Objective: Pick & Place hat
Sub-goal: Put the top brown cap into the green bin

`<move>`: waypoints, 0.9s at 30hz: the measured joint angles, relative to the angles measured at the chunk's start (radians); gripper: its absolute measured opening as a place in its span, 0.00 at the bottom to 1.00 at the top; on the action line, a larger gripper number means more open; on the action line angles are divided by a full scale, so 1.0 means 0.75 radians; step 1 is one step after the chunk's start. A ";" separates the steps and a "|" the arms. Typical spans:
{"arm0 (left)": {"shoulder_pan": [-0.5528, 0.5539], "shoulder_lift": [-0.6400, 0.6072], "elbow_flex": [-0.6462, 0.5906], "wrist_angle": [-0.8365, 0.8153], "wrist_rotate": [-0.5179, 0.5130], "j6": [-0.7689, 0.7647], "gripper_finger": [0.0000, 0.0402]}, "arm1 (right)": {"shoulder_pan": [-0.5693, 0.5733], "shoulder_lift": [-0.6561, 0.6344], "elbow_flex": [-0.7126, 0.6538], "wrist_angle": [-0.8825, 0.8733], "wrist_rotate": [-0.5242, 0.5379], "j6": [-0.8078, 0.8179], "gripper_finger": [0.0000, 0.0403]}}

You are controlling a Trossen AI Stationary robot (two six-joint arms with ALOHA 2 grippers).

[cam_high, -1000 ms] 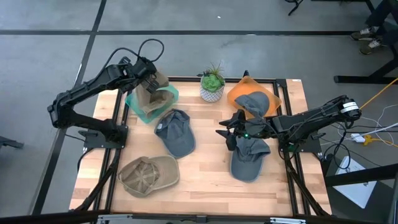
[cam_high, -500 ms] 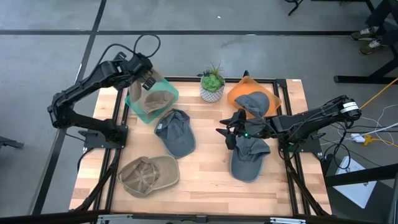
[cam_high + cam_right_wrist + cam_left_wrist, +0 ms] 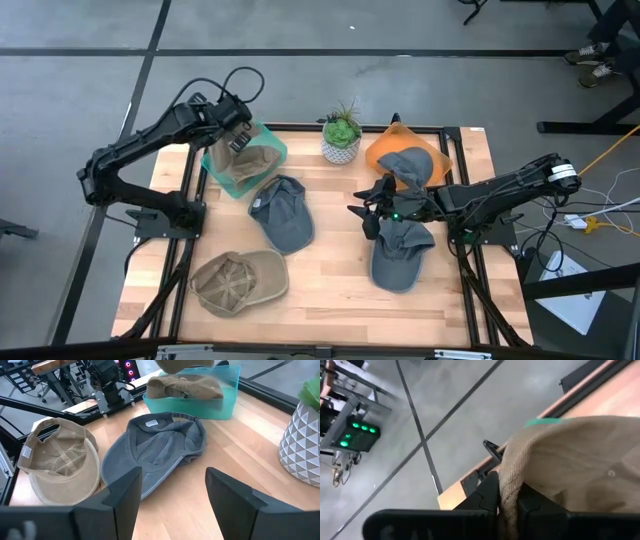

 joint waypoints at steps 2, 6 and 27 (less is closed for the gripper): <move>-0.001 0.001 -0.039 0.007 0.021 -0.033 0.03 | 0.000 0.000 0.000 0.000 0.000 0.000 0.54; -0.001 0.001 -0.146 0.092 0.034 -0.096 0.03 | 0.000 0.000 0.000 0.000 0.000 -0.004 0.54; -0.075 0.048 -0.296 0.301 0.139 -0.162 0.03 | 0.000 0.000 0.000 0.000 0.000 -0.005 0.54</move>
